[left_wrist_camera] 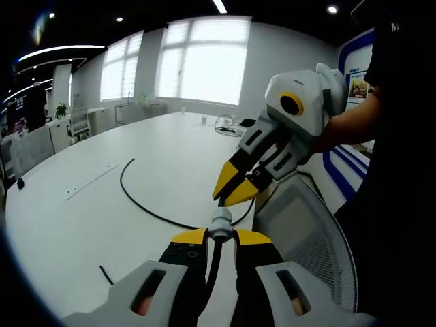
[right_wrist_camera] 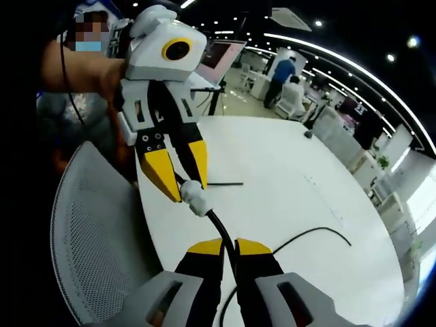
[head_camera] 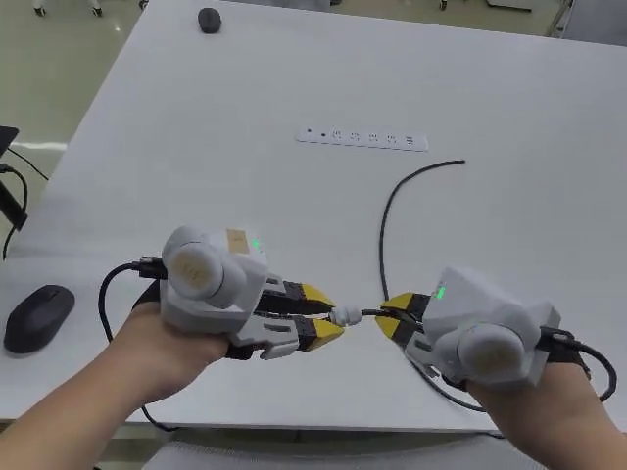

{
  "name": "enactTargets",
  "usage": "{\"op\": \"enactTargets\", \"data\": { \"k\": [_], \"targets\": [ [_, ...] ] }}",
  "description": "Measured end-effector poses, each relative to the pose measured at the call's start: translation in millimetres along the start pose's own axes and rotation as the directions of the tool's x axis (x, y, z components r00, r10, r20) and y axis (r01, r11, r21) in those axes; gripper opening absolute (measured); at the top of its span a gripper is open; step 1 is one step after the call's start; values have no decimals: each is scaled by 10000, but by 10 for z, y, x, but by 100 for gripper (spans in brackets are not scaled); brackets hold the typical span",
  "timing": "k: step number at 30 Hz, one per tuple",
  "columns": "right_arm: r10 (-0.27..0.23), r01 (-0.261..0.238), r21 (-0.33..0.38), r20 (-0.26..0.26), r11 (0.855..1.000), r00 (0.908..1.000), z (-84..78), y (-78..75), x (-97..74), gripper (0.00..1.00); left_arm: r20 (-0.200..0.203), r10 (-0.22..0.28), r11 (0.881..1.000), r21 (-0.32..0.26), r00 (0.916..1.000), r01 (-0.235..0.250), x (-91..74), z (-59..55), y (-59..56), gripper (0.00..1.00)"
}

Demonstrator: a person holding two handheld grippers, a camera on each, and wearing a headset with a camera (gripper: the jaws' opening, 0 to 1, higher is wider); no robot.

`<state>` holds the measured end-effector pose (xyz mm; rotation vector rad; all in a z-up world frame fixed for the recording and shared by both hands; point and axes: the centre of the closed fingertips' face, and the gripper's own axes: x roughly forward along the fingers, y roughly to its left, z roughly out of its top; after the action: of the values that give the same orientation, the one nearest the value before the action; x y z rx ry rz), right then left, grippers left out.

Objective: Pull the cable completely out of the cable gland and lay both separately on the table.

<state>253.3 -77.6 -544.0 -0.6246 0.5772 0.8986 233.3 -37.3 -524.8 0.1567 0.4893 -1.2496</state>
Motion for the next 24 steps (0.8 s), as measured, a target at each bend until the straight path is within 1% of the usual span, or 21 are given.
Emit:
{"op": "enactTargets", "data": {
  "k": [3,5,7,8,10,12,13,16,17,18,19,21,22,24],
  "targets": [
    [-124,127,246,-136,9996,9998,-113,-78,-2,0,-32,25,10000,23,10000,-25,3,3,15,15],
    [-219,234,716,-216,9972,9995,-214,-144,3,0,-18,50,10000,38,10000,-50,3,9,18,15],
    [-233,272,1299,-313,9912,9992,-319,-201,3,0,49,74,10000,-9,10000,-74,3,26,19,15],
    [-298,347,1640,-326,9859,9990,-385,-251,7,0,99,96,9999,-46,9999,-95,9,36,24,15],
    [-442,562,1944,-653,9793,9969,-533,-327,12,0,143,118,9999,-71,9998,-117,22,49,22,15],
    [-494,622,2067,-667,9764,9966,-602,-369,11,1,177,126,9999,-93,9998,-125,36,56,21,15],
    [-481,632,2432,-673,9679,9966,-652,-383,11,1,194,129,9998,-118,9997,-127,44,61,20,15],
    [-539,741,2810,-790,9569,9954,-771,-432,24,1,170,116,9999,-103,9998,-114,57,64,16,15],
    [-511,777,3352,-875,9390,9949,-834,-437,40,1,170,111,9999,-111,9998,-110,59,65,18,15],
    [-510,787,3524,-873,9325,9949,-852,-446,46,1,171,122,9999,-102,9998,-120,58,65,24,15],
    [-531,840,3921,-891,9161,9946,-898,-467,59,1,171,133,9998,-120,9998,-131,59,66,32,15],
    [-549,916,4085,-1007,9081,9934,-958,-493,73,1,207,190,9996,-213,9996,-185,59,74,54,15],
    [-519,931,4240,-1077,9009,9928,-988,-498,83,1,218,194,9996,-232,9996,-189,62,79,55,15],
    [-501,914,4423,-1042,8922,9933,-988,-494,96,1,208,161,9996,-217,9997,-156,74,76,48,15]
  ]
}}
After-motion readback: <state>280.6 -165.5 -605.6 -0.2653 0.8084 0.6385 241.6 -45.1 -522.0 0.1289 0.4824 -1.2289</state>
